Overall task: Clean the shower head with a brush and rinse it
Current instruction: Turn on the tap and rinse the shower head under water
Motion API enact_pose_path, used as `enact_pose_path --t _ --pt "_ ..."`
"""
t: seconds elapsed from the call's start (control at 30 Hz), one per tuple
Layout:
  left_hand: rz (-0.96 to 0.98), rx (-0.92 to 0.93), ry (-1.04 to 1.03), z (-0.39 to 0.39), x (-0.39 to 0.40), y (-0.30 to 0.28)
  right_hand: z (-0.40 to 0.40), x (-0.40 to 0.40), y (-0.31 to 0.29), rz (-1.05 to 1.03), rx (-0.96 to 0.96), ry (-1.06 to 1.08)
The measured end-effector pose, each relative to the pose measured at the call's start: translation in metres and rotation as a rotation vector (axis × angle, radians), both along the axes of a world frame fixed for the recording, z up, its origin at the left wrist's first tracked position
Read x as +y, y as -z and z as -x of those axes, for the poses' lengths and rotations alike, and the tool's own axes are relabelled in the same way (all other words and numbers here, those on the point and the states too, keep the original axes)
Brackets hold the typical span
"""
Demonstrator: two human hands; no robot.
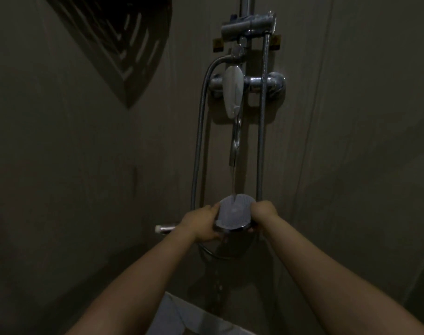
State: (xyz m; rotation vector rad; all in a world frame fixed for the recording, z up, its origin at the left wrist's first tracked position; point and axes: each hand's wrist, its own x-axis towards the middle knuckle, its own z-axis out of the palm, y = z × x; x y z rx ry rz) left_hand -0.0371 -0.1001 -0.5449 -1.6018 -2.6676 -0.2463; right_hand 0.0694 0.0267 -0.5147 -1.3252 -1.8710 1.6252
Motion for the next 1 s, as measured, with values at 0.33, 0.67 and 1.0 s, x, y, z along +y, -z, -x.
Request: enact_pose_path --t 0.33,0.67,1.0 --pt "-0.219 0.391 -0.178 0.036 -0.037 -0.006 0.003 -0.035 0.004 0.563 0.317 -0.206" --pt "-0.376 -0.124 -0.183 0.030 -0.021 -0.014 0.001 0.002 0.019 -0.062 0.459 -0.277" --pt "-0.252 -0.130 -0.031 0.017 0.001 -0.023 -0.009 0.023 0.042 -0.121 0.432 -0.227"
